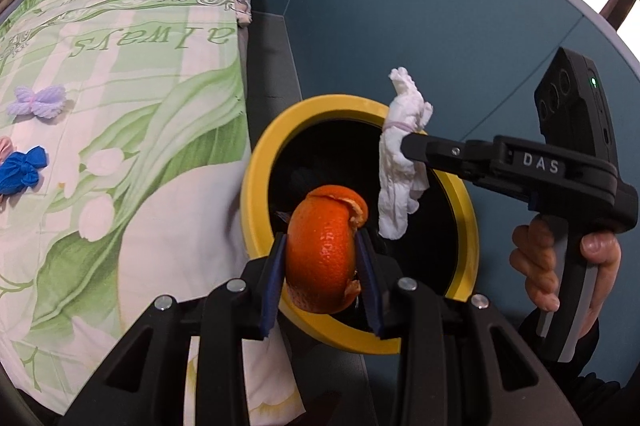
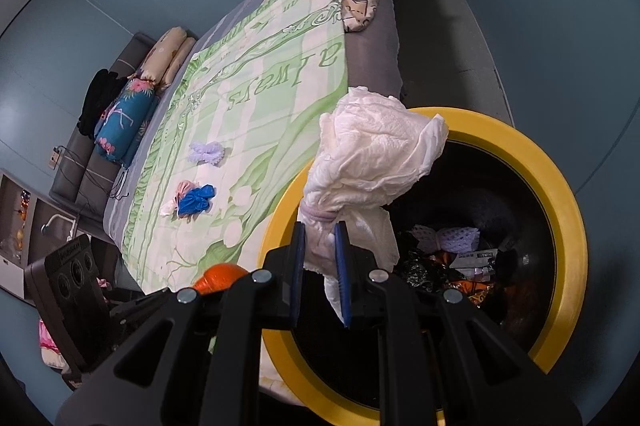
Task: Collect trash
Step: 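Open both grippers to drop the peel and tissue bundle into the bin, then move both tools back over the pink, blue and white items on the bed, then grasp the pink cloth with the left gripper while the right grasps the blue bag, then lift the pink cloth, white tissue and blue bag and carry them over the bin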
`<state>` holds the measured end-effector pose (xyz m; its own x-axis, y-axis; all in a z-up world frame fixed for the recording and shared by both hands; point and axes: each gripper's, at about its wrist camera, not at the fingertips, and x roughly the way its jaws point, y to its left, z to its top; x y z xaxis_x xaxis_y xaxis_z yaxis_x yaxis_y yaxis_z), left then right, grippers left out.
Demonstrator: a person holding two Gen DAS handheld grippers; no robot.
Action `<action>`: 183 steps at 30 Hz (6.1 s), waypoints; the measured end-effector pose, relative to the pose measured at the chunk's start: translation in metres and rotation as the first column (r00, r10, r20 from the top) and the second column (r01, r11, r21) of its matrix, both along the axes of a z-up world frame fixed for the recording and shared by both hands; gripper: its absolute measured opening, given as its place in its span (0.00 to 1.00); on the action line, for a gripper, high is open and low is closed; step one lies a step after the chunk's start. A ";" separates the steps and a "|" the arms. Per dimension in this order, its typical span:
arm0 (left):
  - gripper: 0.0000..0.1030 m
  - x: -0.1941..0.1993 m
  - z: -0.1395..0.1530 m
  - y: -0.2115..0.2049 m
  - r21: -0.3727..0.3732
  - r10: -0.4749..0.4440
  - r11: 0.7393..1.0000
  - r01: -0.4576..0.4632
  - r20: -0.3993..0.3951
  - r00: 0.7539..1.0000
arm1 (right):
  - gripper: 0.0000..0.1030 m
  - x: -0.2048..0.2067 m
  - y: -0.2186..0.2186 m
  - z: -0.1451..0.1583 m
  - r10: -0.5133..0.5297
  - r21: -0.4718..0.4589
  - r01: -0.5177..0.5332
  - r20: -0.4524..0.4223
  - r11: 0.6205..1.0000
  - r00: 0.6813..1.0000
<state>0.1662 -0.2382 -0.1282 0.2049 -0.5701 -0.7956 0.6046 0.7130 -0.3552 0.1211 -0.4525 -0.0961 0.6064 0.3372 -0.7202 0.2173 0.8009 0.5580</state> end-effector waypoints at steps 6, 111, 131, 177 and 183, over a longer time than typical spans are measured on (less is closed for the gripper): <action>0.31 -0.006 -0.006 -0.012 0.012 -0.034 0.999 0.034 0.002 0.999 | 0.15 -0.001 -0.008 -0.006 -0.021 0.006 0.021 -0.004 1.000 1.000; 0.36 0.272 -0.098 0.281 0.111 0.560 0.824 -0.556 -0.004 0.828 | 0.53 0.265 0.333 -0.084 0.729 -0.282 -0.709 -0.044 0.646 0.683; 0.31 0.261 -0.085 0.303 0.007 0.559 0.829 -0.559 -0.040 0.828 | 0.14 0.273 0.361 -0.100 0.732 -0.290 -0.734 -0.137 0.614 0.667; 0.31 0.079 0.113 0.279 -0.237 0.434 0.888 -0.393 0.157 0.887 | 0.14 0.076 0.193 0.067 0.488 -0.309 -0.419 0.195 0.854 0.851; 0.31 0.062 0.124 0.262 -0.269 0.387 0.902 -0.338 0.154 0.909 | 0.14 0.063 0.161 0.070 0.419 -0.285 -0.354 0.213 0.891 0.883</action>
<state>0.2285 0.0237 -0.0040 0.5726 -0.5878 -0.5715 0.3947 0.8086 -0.4363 0.1845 -0.2914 -0.0259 0.6381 0.4277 -0.6403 -0.2641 0.9026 0.3398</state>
